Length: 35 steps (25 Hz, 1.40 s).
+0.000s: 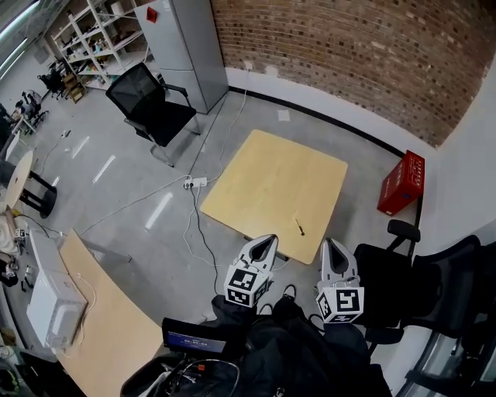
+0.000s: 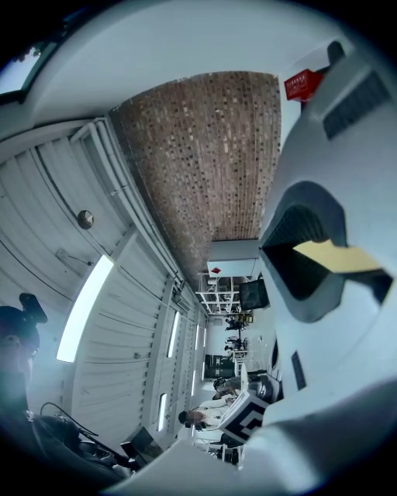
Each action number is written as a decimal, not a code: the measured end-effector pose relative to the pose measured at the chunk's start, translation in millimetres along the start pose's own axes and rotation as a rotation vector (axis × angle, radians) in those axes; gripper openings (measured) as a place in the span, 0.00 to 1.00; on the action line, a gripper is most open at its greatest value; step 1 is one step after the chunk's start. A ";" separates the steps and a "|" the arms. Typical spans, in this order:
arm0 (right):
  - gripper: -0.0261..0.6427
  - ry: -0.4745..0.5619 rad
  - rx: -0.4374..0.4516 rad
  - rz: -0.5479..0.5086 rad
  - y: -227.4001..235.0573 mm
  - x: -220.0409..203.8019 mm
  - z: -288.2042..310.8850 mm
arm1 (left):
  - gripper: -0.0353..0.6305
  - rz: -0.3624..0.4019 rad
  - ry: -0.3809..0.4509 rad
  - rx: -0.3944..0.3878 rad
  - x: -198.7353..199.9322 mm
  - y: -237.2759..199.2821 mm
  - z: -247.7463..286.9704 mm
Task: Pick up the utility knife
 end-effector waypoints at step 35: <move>0.04 -0.069 0.134 0.042 81.0 2.5 100.8 | 0.05 -0.040 -0.102 0.067 26.6 -22.2 111.7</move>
Point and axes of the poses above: the fingertips, and each gripper's own axes: z forward along the fingers, y to its right, x out of its top, the point moved 2 cm from there along -z, backward along the fingers, and after that the axes turned 14 degrees about -y, right-handed, at the moved point
